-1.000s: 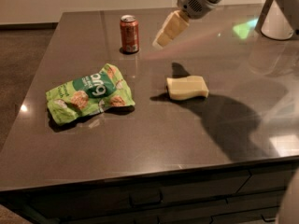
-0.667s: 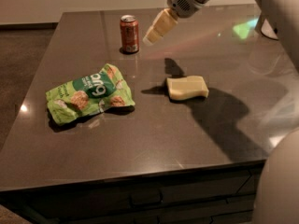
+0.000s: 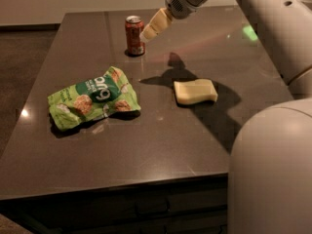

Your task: Move coke can near green rice chip bag

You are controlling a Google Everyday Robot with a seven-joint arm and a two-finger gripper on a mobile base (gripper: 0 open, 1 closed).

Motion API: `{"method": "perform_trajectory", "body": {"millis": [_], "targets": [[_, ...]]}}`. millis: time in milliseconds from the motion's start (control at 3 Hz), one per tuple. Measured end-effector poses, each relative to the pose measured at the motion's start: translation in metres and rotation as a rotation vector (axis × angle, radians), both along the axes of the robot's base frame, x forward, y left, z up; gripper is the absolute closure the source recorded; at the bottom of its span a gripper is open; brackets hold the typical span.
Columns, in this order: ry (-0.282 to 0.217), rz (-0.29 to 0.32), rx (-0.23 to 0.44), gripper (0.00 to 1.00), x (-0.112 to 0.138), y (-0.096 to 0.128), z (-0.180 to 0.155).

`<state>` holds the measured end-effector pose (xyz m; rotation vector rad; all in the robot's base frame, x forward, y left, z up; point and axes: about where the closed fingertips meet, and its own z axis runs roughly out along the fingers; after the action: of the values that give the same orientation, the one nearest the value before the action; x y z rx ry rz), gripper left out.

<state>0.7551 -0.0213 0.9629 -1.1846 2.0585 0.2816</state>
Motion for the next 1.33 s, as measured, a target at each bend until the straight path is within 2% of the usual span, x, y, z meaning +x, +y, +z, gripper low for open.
{"method": "perform_trajectory", "body": {"millis": [1333], "targets": [[0.051, -0.07, 0.052, 0.0, 0.048, 0.037, -0.019]]}}
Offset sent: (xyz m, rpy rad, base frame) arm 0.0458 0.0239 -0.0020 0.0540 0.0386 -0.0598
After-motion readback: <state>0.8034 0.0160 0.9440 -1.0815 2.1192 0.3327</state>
